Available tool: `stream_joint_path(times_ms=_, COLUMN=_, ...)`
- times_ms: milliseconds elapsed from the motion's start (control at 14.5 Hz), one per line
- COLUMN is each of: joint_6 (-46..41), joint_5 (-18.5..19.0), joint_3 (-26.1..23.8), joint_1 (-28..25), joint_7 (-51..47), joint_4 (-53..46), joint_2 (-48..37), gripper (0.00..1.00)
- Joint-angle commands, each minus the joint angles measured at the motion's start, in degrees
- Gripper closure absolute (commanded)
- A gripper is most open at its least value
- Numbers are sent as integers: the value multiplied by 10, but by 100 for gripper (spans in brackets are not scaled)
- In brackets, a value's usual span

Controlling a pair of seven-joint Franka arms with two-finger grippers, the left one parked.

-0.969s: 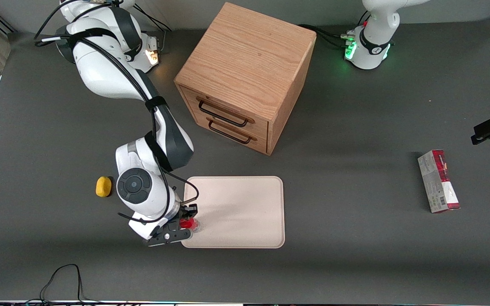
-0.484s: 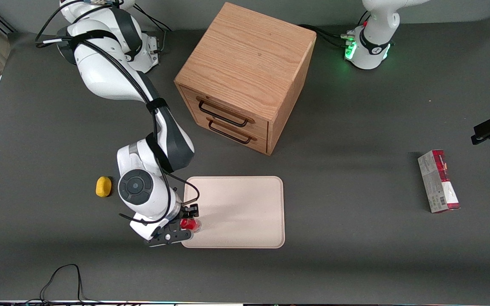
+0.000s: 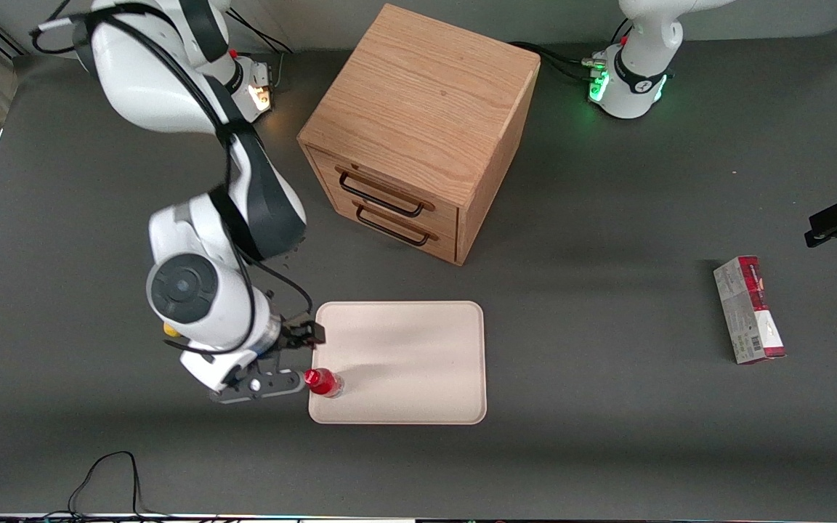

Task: Place coke bottle on tray

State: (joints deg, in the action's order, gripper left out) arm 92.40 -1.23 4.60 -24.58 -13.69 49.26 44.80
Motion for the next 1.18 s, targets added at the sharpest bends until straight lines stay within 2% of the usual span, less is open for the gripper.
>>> stream_joint_path(times_ms=0, joint_6=-80, joint_5=20, joint_3=11, joint_1=-2, joint_7=-15, joint_4=22, joint_2=-69, gripper=0)
stream_joint_path(times_ms=138, joint_6=-114, joint_5=24, joint_3=22, joint_1=0, joint_7=-10, joint_4=59, joint_2=-124, gripper=0)
stream_joint_path(times_ms=553, joint_6=-100, joint_5=13, joint_3=93, joint_1=4, joint_7=-4, joint_4=263, joint_2=-304, gripper=0)
stream_joint_path(times_ms=830, joint_6=-23, joint_5=10, joint_3=91, joint_1=68, joint_7=55, joint_4=398, joint_2=-406, gripper=0)
stream_joint_path(times_ms=1107, joint_6=0, joint_5=11, joint_3=49, joint_1=158, joint_7=133, joint_4=420, joint_2=-429, gripper=0)
